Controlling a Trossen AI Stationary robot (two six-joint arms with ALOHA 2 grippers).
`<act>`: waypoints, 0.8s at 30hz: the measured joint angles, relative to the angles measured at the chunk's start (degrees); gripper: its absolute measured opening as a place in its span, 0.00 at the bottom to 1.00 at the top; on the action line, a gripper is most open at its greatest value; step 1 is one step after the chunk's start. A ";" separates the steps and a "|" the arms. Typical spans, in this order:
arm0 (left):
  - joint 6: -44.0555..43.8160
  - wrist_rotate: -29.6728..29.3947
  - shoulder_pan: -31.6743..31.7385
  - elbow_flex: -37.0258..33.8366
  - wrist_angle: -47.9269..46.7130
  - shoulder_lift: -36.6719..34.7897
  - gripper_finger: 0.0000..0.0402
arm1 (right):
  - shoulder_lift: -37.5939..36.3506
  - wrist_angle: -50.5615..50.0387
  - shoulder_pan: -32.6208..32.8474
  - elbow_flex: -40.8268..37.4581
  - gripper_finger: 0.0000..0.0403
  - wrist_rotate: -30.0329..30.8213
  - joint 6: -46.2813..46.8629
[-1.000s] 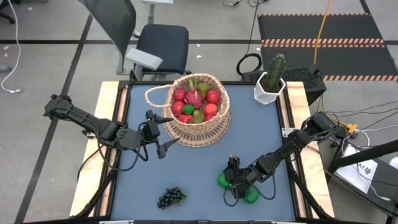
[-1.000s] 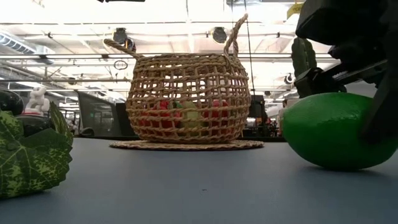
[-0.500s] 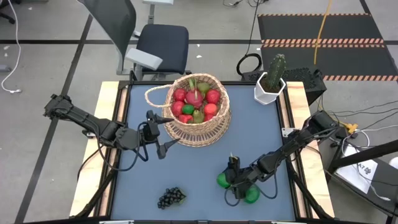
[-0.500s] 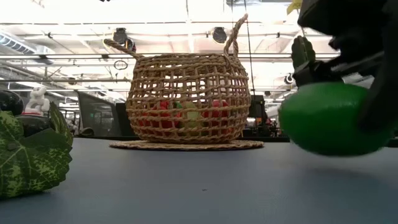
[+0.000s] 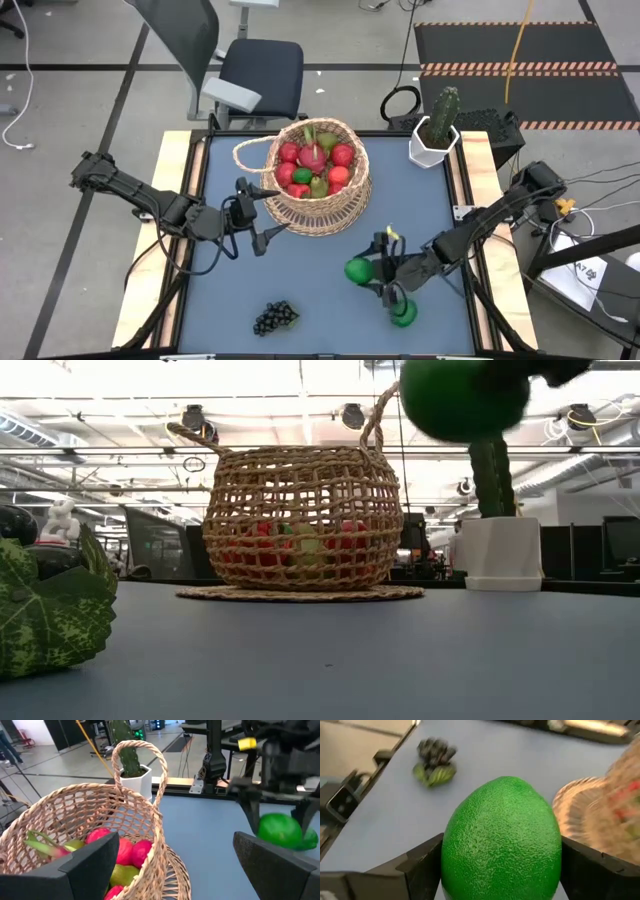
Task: Build produce basket
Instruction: Put the lime into the basket
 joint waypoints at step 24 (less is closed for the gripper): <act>6.51 12.08 -0.39 0.00 4.07 2.80 0.64 | -11.75 -0.07 -0.20 0.01 0.80 4.75 -10.11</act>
